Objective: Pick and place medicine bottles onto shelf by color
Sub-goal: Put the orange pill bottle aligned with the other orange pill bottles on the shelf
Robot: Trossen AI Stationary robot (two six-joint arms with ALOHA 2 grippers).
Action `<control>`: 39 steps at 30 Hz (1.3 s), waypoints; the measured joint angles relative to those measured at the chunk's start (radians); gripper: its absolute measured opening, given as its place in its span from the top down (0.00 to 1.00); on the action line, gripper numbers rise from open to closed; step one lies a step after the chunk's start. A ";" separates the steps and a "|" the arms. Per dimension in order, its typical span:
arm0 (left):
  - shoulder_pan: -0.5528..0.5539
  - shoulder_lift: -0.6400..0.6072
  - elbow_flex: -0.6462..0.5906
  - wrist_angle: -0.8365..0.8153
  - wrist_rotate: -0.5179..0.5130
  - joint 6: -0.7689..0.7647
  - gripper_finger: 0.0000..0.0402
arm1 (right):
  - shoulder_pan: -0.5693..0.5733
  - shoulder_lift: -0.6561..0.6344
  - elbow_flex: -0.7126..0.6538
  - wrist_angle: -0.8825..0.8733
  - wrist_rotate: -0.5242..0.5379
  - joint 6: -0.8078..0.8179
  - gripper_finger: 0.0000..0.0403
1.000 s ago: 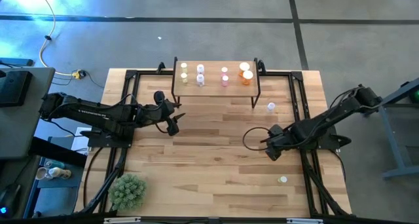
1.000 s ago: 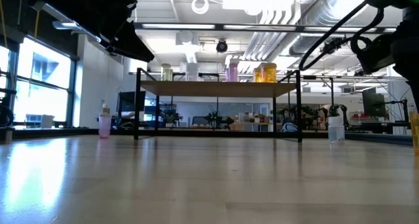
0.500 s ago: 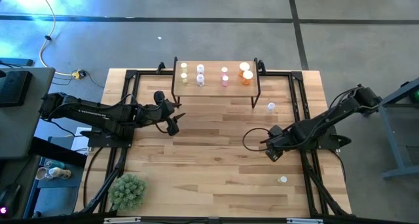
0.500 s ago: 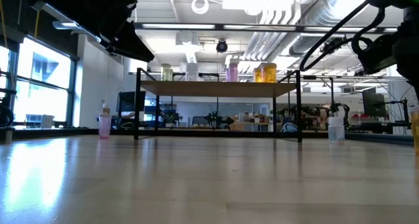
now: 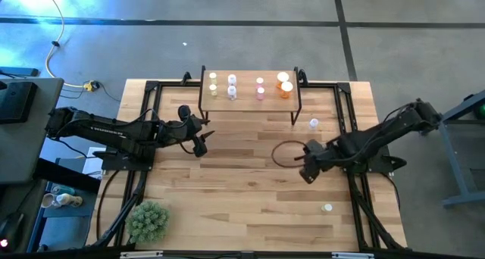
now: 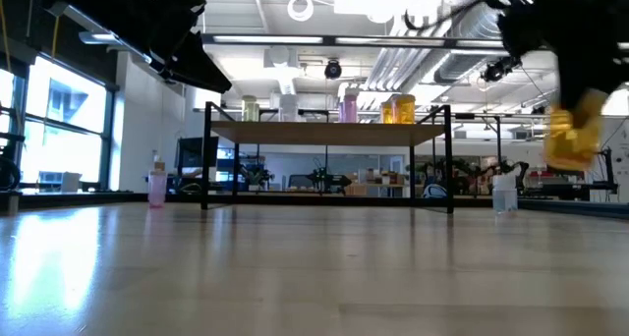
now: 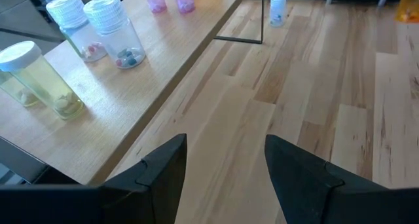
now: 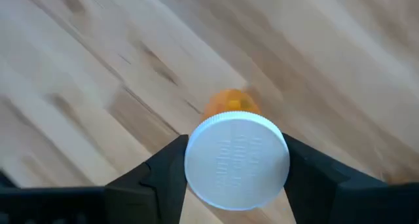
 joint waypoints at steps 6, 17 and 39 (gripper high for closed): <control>0.000 0.000 0.000 0.000 0.000 0.000 0.51 | -0.108 0.000 0.138 -0.002 0.063 -0.121 0.51; -0.001 0.000 0.000 0.000 0.000 0.000 0.51 | -0.350 0.002 0.398 -0.113 0.111 -0.362 0.51; -0.001 0.000 0.000 -0.002 0.001 0.063 0.51 | -0.756 0.394 0.983 -0.491 0.050 -0.710 0.51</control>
